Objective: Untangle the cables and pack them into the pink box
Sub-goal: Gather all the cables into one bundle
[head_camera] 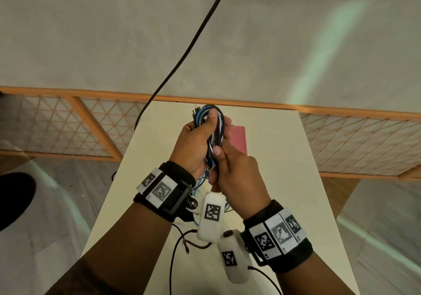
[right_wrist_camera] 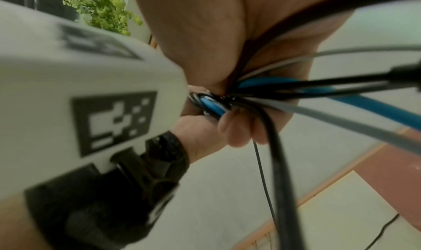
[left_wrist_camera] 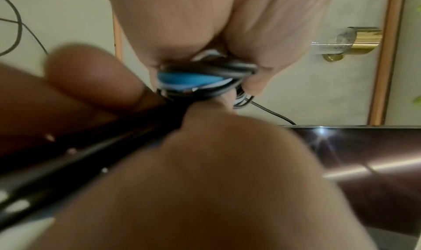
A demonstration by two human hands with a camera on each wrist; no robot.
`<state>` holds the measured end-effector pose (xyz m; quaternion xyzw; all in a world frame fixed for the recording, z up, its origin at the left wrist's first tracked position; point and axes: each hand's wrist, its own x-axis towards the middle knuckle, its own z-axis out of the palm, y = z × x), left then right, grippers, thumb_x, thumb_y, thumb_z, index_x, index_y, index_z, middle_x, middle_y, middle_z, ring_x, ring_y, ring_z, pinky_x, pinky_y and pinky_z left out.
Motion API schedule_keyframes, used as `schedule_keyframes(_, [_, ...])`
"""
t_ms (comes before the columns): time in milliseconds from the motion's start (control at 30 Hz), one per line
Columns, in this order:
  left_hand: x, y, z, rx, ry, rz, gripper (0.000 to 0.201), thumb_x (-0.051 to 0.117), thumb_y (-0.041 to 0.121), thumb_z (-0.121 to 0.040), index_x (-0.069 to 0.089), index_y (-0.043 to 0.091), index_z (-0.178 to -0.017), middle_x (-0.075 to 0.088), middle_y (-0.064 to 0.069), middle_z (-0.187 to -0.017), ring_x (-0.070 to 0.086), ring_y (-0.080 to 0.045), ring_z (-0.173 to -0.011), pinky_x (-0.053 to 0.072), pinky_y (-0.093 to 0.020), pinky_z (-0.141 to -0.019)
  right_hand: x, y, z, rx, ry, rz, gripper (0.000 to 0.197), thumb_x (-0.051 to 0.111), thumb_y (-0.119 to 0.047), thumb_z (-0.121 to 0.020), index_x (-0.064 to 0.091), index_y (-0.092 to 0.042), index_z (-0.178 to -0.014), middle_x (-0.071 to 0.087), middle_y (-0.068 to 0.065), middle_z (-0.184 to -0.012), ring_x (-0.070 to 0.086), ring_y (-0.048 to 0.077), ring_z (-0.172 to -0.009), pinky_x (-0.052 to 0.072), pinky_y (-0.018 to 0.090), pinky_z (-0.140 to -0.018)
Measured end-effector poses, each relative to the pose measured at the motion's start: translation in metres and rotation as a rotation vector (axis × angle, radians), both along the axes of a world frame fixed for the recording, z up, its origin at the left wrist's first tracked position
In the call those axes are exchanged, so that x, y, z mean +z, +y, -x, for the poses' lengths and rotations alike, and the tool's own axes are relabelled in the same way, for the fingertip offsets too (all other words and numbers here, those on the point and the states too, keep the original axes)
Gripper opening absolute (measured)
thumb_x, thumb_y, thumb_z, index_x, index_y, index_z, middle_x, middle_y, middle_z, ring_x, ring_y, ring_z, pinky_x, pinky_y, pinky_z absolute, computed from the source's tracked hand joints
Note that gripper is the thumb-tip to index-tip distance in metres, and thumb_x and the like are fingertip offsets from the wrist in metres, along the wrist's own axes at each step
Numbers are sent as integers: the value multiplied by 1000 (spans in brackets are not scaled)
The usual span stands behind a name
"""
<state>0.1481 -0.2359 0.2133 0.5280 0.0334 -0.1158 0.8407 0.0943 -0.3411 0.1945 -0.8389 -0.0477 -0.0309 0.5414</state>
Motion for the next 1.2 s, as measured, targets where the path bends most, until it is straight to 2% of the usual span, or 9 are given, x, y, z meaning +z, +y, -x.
schedule_keyframes(167, [10,0,-5,53,-49,81,37,51,35,-105,64,5,-88,60,-5,-65,74,-27,-83,56,-42,-94,-4,-7,4,113,38,-85,66,39,-38,-105,1,-35,-159,66,-1,-63,63,2,-53,46,11,-55])
schedule_keyframes(233, [22,9,-13,115,-38,150,38,47,39,-106,61,10,-87,57,0,-62,77,-29,-83,62,-42,-86,-12,-16,7,132,75,-37,85,51,-37,-102,-14,-35,-156,67,-2,-66,61,0,-55,43,10,-56])
schedule_keyframes(333, [43,26,-25,148,-47,147,41,44,48,-106,58,17,-84,49,7,-58,55,-11,-45,50,-26,-47,-26,-31,14,195,160,-3,55,58,-28,-100,35,-38,-150,61,-8,-59,63,4,-55,49,16,-61])
schedule_keyframes(400, [52,30,-27,127,-97,97,40,45,47,-107,57,17,-83,45,7,-56,41,-7,-37,38,-21,-39,-29,-38,15,226,228,-159,10,58,-26,-102,66,-30,-106,51,-3,-55,62,19,-52,51,32,-58])
schedule_keyframes(533, [48,29,-28,160,-278,-262,37,56,41,-104,58,11,-84,43,2,-55,35,-13,-37,31,-22,-40,-24,-46,17,275,323,-278,26,58,-30,-101,59,-10,-86,39,-1,-52,42,19,-43,38,27,-48])
schedule_keyframes(733, [13,32,-28,130,-273,-516,38,65,45,-98,60,9,-88,48,0,-58,37,-17,-40,34,-25,-41,-5,-54,11,201,196,-231,29,48,-34,-102,66,-17,-87,53,-16,-57,40,2,-50,32,15,-47])
schedule_keyframes(833, [-1,28,-22,63,-216,-564,41,65,43,-99,62,4,-88,50,-8,-62,40,-18,-41,36,-25,-42,-2,-54,5,145,115,-176,36,46,-40,-105,69,-27,-81,52,-14,-60,44,2,-52,33,18,-54])
schedule_keyframes(1100, [-19,22,-1,-266,-237,-529,43,65,55,-87,64,14,-73,54,-3,-56,49,-14,-47,43,-21,-51,14,-52,-14,81,128,-188,47,48,-35,-104,57,-7,-68,47,-11,-47,39,3,-41,31,14,-46])
schedule_keyframes(1200, [-27,24,-3,-329,-200,-417,71,72,70,-72,69,1,-86,64,-11,-73,60,-19,-64,51,-24,-63,19,-51,-18,78,177,-228,48,49,-35,-104,56,-8,-65,46,-11,-44,37,4,-40,30,15,-44])
